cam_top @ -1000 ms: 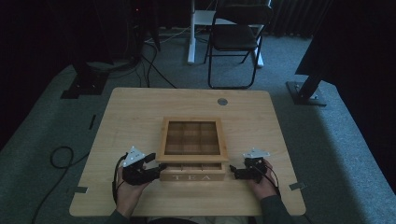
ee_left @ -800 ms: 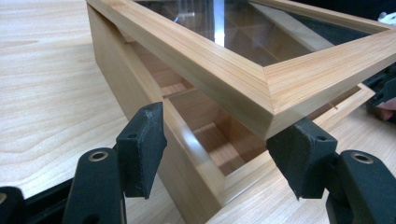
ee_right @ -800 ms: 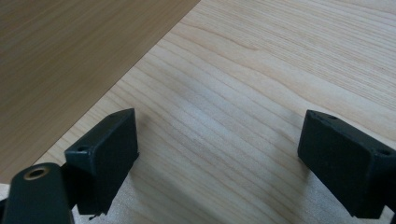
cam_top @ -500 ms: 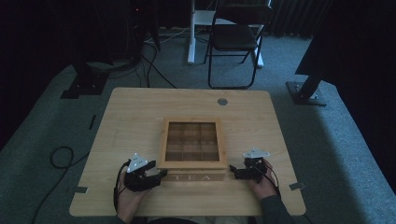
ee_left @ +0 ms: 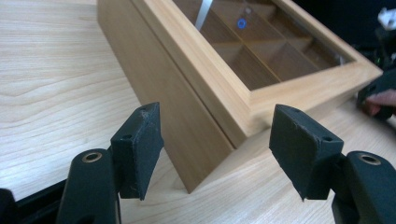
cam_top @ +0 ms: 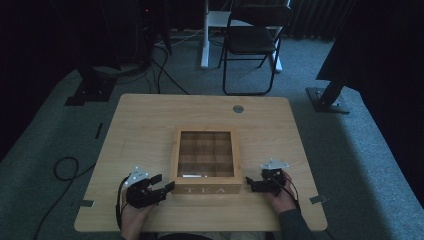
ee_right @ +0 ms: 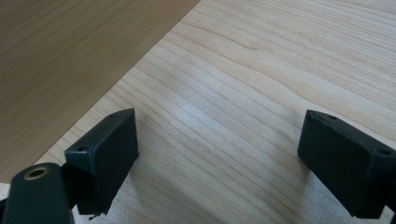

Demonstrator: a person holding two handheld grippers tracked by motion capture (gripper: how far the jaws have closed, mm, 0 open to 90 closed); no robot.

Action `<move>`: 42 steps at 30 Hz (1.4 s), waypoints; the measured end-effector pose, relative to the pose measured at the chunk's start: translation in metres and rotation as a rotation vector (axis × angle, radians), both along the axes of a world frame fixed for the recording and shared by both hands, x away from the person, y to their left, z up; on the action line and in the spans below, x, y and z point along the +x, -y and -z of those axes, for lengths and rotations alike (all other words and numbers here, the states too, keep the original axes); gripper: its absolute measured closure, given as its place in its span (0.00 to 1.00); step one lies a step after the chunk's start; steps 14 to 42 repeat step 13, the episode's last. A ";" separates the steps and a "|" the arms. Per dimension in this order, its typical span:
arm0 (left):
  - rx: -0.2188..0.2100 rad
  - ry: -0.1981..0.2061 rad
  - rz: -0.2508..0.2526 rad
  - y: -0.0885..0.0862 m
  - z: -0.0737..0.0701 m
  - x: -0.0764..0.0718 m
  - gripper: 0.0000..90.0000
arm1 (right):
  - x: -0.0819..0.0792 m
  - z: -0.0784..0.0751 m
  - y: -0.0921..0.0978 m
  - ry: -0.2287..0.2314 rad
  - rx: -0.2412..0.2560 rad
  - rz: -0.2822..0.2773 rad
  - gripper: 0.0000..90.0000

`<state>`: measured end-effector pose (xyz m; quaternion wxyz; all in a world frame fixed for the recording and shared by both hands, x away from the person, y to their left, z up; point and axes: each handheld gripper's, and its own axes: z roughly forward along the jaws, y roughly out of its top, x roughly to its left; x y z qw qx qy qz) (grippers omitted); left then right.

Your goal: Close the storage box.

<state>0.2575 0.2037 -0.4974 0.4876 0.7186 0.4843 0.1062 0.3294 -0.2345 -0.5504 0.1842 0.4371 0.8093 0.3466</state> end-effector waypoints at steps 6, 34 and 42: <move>-0.024 0.071 -0.054 -0.012 -0.008 -0.003 0.39 | 0.000 0.000 0.000 0.000 0.000 0.000 0.13; -0.033 0.082 -0.129 -0.027 -0.006 0.001 0.39 | 0.000 0.000 0.000 0.000 0.000 0.002 0.13; -0.033 0.082 -0.129 -0.027 -0.006 0.001 0.39 | 0.000 0.000 0.000 0.000 0.000 0.002 0.13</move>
